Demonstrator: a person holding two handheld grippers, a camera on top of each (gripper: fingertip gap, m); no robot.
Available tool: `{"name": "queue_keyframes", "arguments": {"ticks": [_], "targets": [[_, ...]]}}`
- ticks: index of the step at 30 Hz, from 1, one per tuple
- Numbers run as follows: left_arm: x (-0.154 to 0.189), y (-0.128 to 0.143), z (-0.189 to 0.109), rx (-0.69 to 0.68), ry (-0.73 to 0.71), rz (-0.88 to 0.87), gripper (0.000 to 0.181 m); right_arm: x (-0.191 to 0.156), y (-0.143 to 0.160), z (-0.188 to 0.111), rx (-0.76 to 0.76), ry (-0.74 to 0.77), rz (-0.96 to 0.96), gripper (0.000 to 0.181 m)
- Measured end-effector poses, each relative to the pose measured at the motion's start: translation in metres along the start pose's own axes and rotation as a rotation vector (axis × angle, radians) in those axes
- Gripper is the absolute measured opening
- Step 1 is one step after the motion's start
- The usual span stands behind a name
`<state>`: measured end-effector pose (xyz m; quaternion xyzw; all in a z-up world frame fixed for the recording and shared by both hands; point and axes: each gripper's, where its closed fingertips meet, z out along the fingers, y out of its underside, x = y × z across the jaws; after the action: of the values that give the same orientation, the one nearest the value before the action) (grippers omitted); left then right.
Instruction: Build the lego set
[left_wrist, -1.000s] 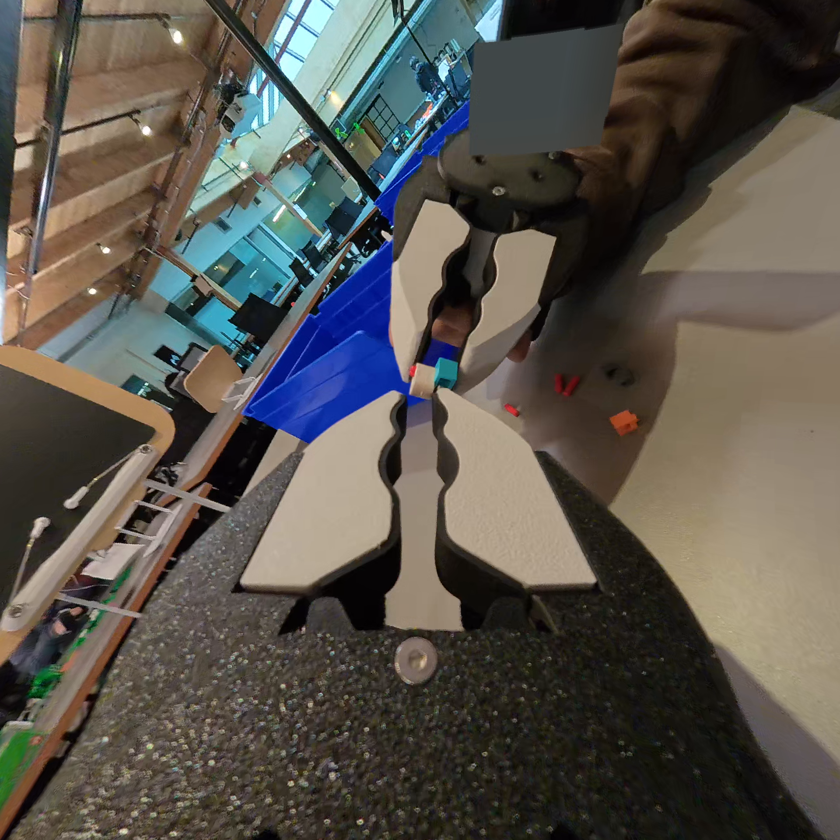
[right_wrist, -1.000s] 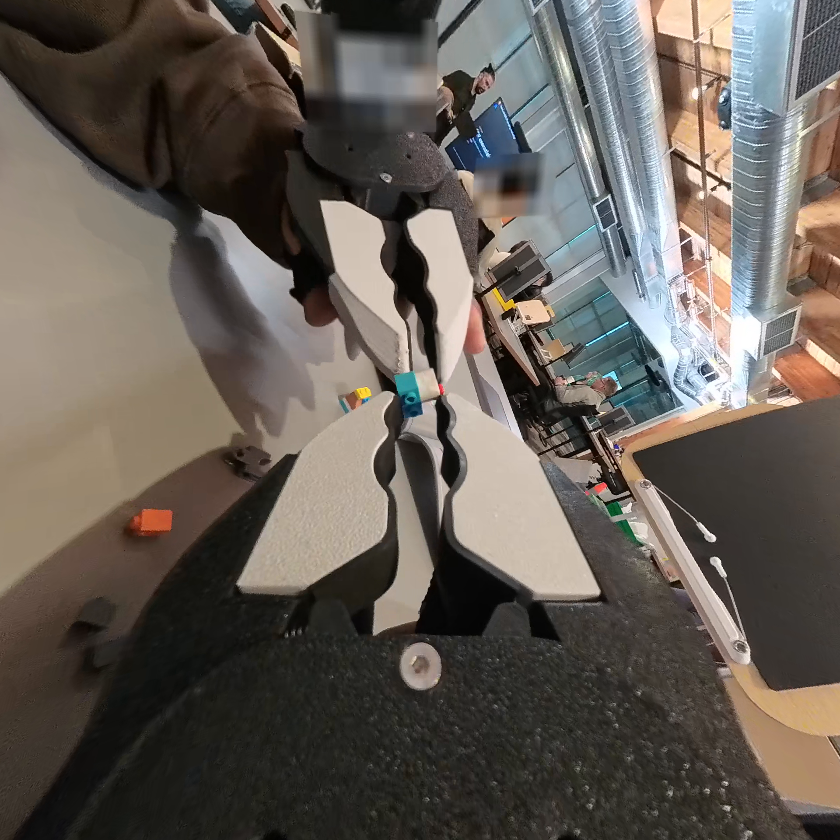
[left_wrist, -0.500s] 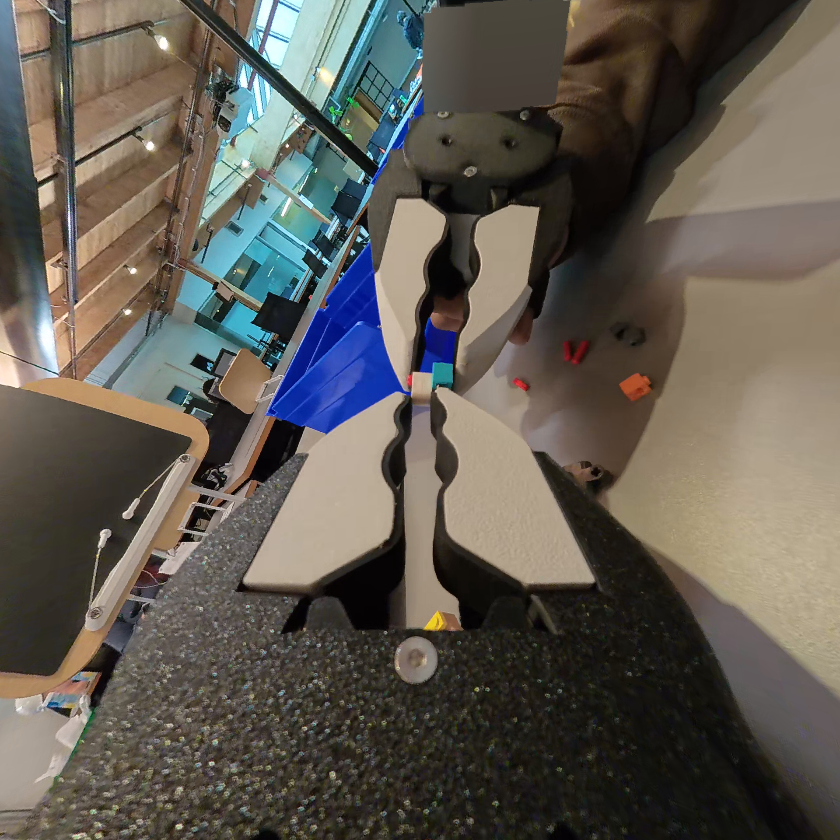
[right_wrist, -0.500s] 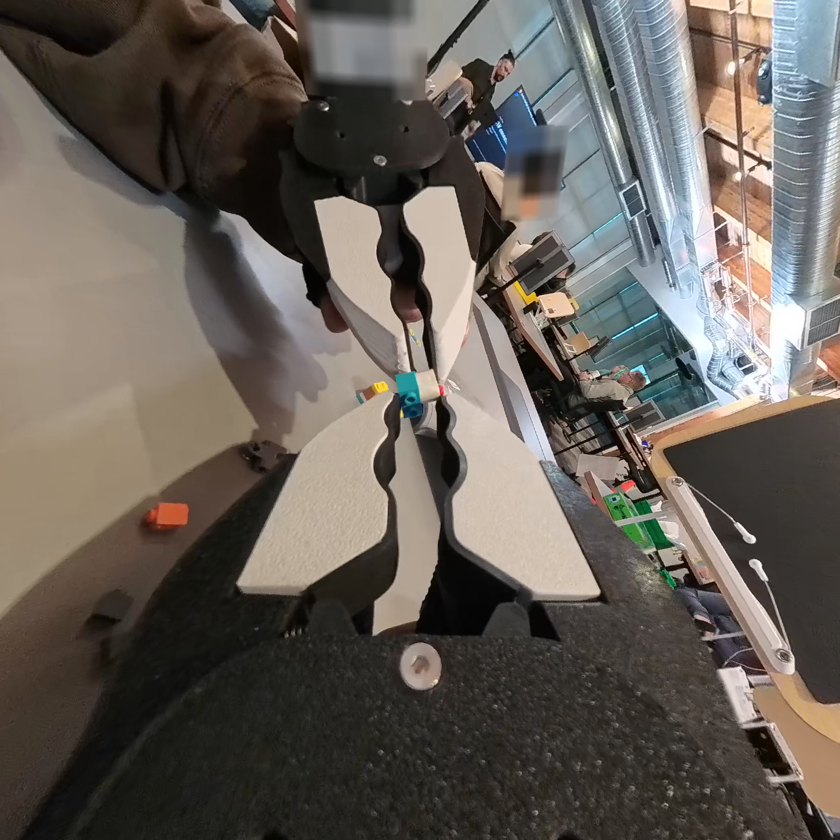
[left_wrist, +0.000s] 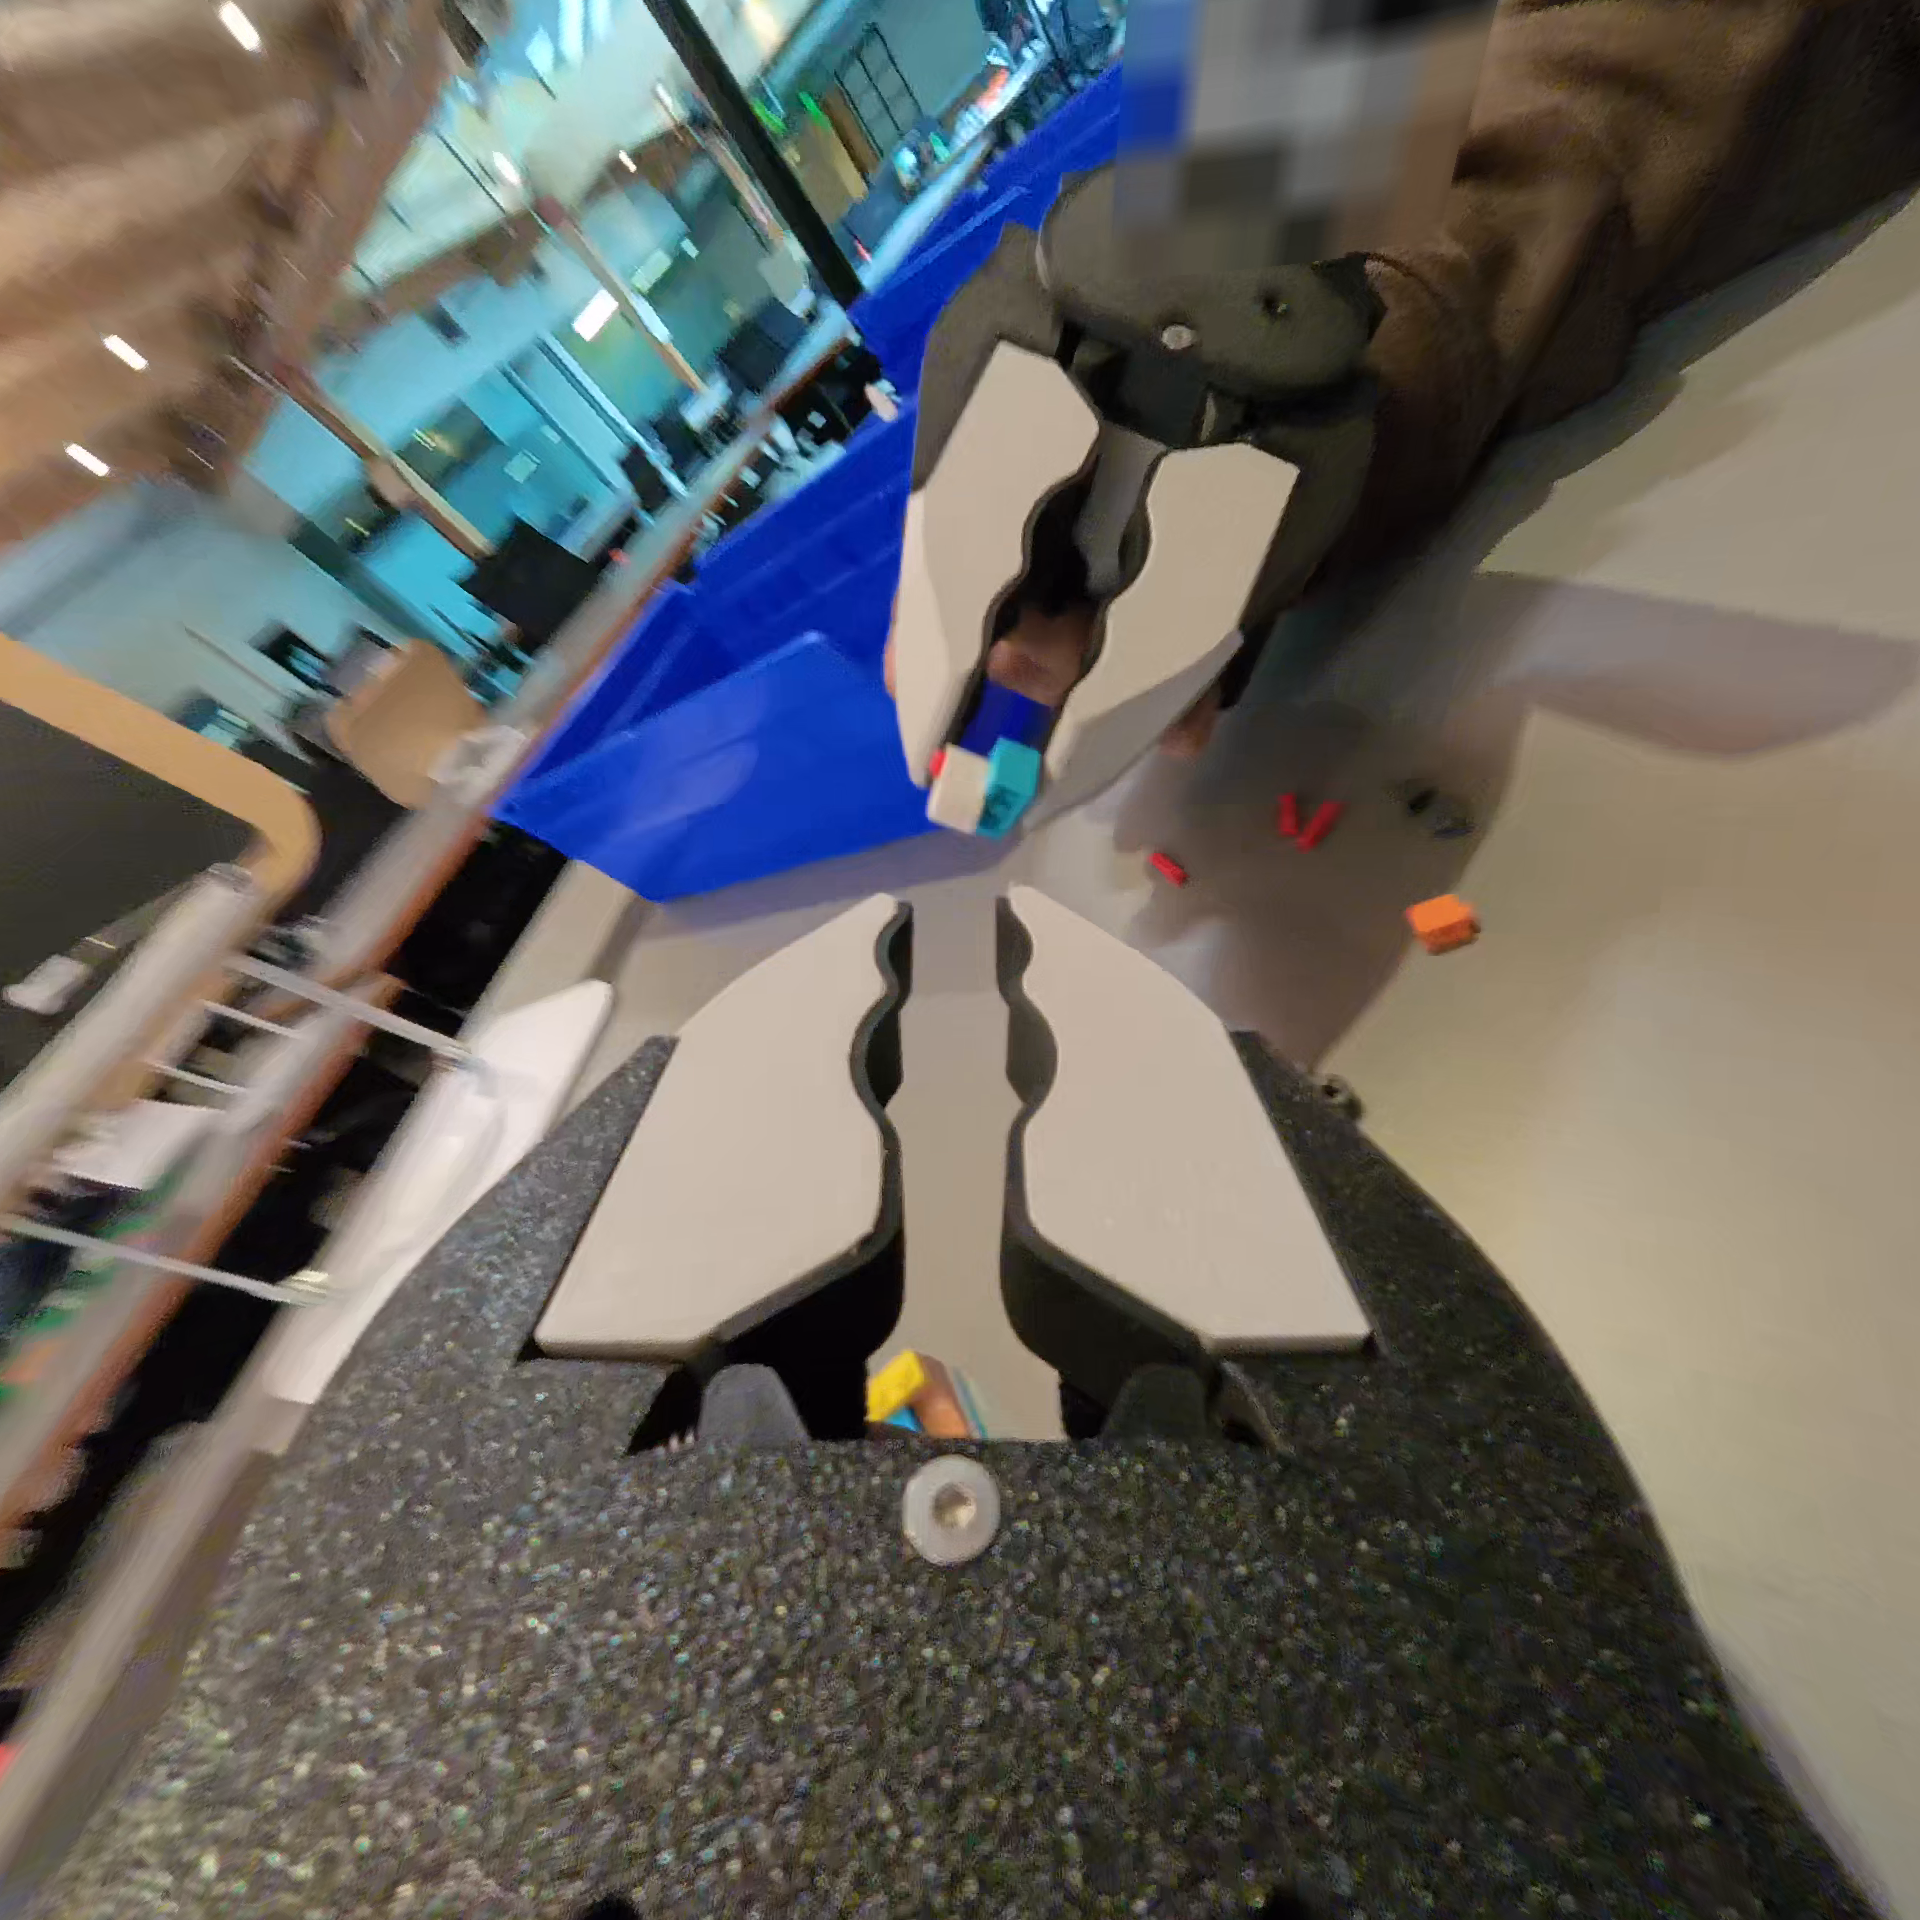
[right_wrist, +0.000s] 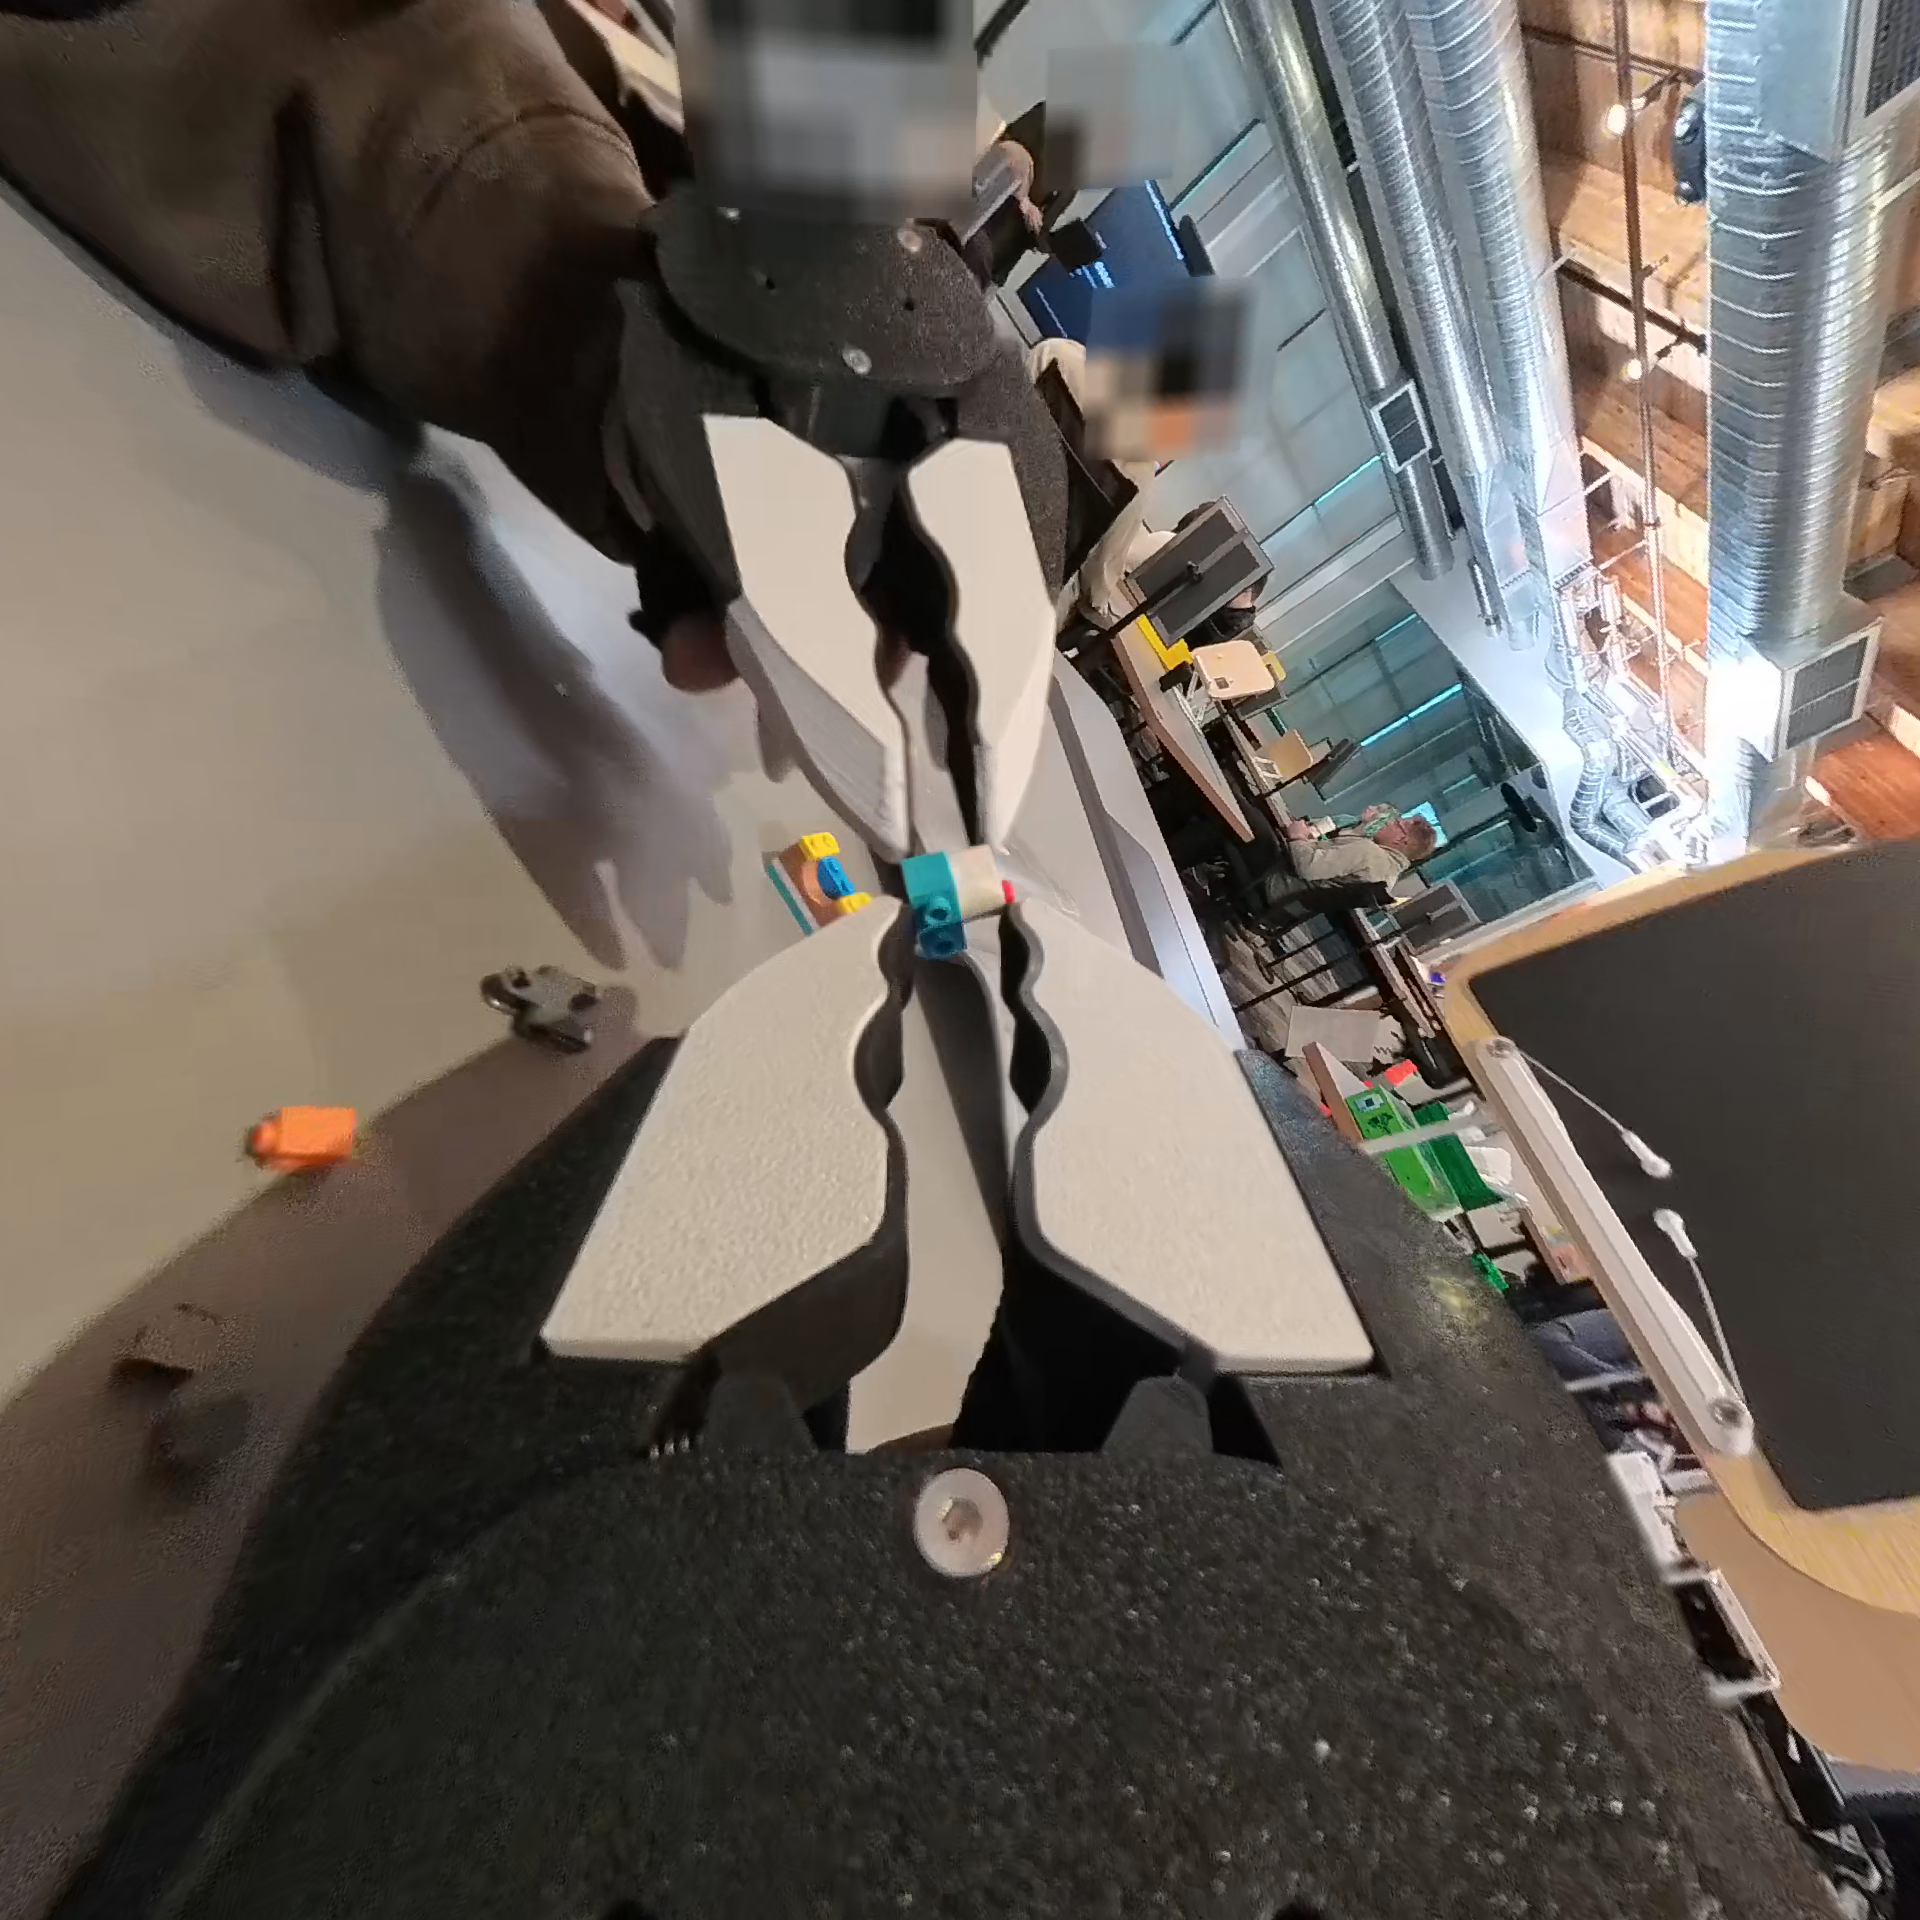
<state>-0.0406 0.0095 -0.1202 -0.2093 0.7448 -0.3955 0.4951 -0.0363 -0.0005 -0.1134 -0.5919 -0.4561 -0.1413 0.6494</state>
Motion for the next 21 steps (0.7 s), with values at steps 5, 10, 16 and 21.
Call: {"name": "queue_keyframes", "arguments": {"ticks": [5,10,16,21], "targets": [[0.029,0.005,0.001,-0.078,0.226,-0.177,0.018,0.012,0.011,-0.009,-0.020,0.043,0.003,0.016],[0.037,0.013,0.015,-0.150,0.224,-0.249,0.020,0.007,0.021,-0.015,-0.049,0.028,-0.052,0.016],[0.017,-0.008,0.028,0.005,0.147,-0.590,0.030,0.002,0.014,-0.015,-0.021,0.031,-0.089,0.016],[0.011,-0.019,0.028,0.124,0.195,-0.828,0.030,-0.002,0.005,-0.013,0.004,0.039,-0.123,0.016]]}}
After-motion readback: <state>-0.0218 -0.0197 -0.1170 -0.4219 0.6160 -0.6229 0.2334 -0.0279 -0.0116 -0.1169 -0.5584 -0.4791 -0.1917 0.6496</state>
